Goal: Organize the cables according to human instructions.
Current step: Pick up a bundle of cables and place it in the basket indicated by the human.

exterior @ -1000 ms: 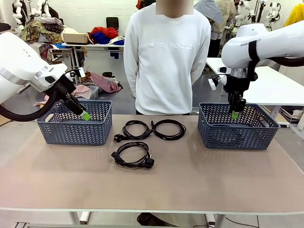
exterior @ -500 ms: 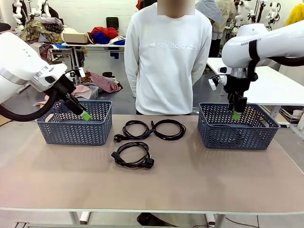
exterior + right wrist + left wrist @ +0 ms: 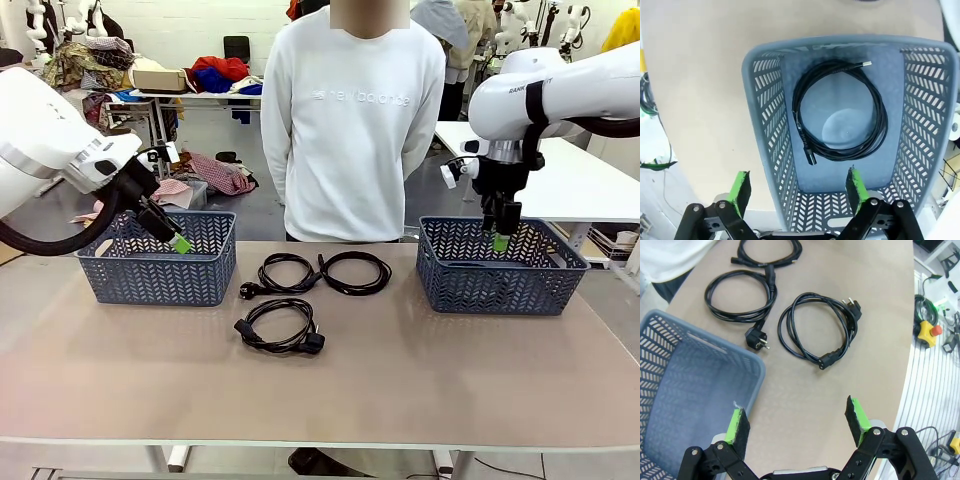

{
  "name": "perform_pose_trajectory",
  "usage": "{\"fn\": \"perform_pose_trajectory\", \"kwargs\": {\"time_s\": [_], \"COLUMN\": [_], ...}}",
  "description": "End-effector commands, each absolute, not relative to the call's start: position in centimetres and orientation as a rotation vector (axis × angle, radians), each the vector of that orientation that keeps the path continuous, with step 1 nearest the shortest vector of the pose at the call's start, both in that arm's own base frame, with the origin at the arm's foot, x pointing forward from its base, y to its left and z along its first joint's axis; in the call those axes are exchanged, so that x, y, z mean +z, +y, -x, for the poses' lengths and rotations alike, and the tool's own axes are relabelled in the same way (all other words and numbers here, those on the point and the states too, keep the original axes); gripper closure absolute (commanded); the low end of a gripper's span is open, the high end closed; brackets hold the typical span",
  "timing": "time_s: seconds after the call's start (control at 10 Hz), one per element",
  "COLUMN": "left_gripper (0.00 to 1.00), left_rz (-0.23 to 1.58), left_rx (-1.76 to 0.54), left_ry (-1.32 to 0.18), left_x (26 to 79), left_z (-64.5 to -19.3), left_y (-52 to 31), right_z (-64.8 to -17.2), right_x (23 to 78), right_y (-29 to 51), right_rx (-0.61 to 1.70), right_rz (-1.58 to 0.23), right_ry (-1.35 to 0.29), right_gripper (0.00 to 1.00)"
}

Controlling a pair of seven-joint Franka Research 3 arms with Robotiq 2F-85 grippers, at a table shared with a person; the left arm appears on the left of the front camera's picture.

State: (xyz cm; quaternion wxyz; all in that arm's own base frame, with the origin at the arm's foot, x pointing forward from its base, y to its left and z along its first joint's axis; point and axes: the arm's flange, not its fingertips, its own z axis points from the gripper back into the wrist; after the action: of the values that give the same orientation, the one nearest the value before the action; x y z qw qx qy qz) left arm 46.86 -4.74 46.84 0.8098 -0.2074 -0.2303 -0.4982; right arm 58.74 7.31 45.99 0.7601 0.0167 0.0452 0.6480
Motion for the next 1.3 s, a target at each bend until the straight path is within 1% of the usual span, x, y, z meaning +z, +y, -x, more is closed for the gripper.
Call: {"fn": "perform_pose_trajectory", "kwargs": {"time_s": [0.0, 0.1, 0.2, 0.8, 1.0, 1.2], "left_gripper": [0.0, 0.0, 0.0, 0.0, 0.0, 0.0], "left_rz": [0.466, 0.466, 0.466, 0.466, 0.466, 0.466], "left_rx": [-1.064, -1.064, -1.064, -1.064, -1.064, -1.064], "left_ry": [-0.511, -0.511, -0.511, -0.511, -0.511, -0.511], "left_x": [46.8, 46.8, 46.8, 46.8, 46.8, 46.8], "left_z": [-46.6, -46.6, -46.6, -46.6, -46.6, -46.6], "left_y": [-4.7, -4.7, -4.7, -4.7, -4.7, -4.7], "right_z": [-58.8, -58.7, -58.5, -49.5, -46.7, -44.8], "right_x": [45.9, 46.0, 46.4, 49.5, 49.2, 48.0], "right_y": [7.5, 7.3, 7.8, 14.2, 16.4, 17.7], "right_rx": [1.432, 1.411, 1.349, 1.152, 1.151, 1.166], "right_rz": [-0.027, -0.036, -0.064, -0.163, -0.17, -0.22], "right_ry": [0.092, 0.098, 0.054, -0.144, -0.218, -0.27], "right_gripper": [0.0, 0.0, 0.0, 0.0, 0.0, 0.0]}}
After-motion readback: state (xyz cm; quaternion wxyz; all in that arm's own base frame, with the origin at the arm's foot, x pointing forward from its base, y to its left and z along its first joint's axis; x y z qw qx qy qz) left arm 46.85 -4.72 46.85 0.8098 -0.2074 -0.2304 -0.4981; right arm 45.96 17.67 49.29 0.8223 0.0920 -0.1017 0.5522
